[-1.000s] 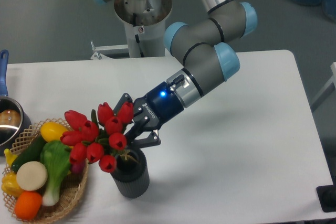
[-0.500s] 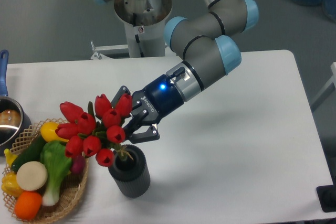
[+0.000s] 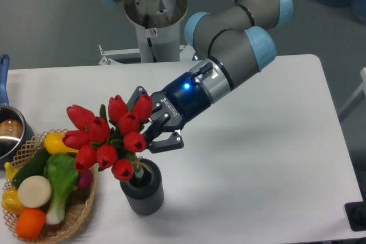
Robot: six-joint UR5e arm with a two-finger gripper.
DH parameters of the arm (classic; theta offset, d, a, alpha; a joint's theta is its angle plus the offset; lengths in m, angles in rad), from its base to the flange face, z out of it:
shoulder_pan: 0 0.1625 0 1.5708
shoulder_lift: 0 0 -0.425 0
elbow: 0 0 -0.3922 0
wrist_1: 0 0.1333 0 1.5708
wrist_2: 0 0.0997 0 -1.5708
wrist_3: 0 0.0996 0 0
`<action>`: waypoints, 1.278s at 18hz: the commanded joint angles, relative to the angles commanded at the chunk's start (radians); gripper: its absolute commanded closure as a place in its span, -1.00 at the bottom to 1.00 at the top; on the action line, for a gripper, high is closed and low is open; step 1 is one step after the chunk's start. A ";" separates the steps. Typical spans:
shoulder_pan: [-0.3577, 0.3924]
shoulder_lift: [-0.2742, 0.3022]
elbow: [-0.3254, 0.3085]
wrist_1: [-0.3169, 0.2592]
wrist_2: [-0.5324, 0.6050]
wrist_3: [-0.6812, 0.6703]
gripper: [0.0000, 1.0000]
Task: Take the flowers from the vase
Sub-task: 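Raise the held tulips higher and carry them away from the vase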
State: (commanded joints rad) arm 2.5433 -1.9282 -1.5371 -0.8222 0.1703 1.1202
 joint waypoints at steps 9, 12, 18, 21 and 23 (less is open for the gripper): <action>0.009 0.052 0.038 0.000 -0.012 -0.140 0.27; 0.009 0.054 0.040 -0.002 -0.031 -0.143 0.26; 0.037 0.072 0.046 -0.006 0.015 -0.160 0.27; 0.067 0.087 0.048 -0.006 0.136 -0.197 0.27; 0.096 0.092 0.049 -0.006 0.153 -0.249 0.26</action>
State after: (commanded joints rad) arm 2.6398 -1.8362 -1.4880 -0.8283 0.3236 0.8716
